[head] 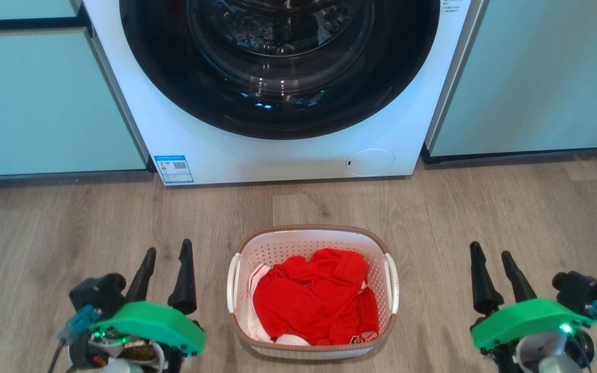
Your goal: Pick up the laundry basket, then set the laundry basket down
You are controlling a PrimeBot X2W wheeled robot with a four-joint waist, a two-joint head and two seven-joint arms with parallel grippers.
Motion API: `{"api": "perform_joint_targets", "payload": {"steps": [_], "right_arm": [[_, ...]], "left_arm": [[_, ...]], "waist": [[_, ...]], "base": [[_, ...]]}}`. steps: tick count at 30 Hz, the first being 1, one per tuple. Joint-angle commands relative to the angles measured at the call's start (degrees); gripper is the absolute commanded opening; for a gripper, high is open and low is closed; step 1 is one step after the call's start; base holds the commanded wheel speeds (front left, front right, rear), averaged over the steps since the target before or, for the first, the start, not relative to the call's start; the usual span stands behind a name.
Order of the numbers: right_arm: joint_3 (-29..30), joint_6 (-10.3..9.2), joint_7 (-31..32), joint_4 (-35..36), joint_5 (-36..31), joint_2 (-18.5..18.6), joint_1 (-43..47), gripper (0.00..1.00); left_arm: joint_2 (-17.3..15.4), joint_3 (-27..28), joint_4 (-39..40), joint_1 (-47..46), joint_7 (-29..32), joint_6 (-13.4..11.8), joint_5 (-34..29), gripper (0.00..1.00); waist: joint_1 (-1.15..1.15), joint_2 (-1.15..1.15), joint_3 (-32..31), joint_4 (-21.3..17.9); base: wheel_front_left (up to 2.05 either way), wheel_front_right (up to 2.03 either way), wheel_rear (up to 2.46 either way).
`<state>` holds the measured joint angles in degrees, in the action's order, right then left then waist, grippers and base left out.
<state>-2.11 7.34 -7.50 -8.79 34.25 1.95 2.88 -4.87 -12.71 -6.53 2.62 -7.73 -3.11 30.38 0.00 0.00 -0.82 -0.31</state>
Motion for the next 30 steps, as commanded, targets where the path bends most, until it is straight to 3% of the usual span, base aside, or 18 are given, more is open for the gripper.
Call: {"api": "perform_joint_targets", "payload": {"steps": [1,30], "right_arm": [[-1.4,0.1,-1.1,2.4,-2.5,0.7,-1.2,1.0],[-4.0,0.13,-5.8,5.8,-22.2,0.9,0.4,1.0]], "left_arm": [[-0.9,0.5,2.4,-1.2,-0.9,-0.6,-2.4,1.0],[-0.9,-2.4,6.6,1.1,-5.6,-3.1,-20.4,1.0]], "waist": [[0.0,0.0,-0.1,0.0],[0.0,0.0,-0.6,-0.2]], "base": [[0.0,0.0,0.0],[0.0,0.0,0.0]]}}
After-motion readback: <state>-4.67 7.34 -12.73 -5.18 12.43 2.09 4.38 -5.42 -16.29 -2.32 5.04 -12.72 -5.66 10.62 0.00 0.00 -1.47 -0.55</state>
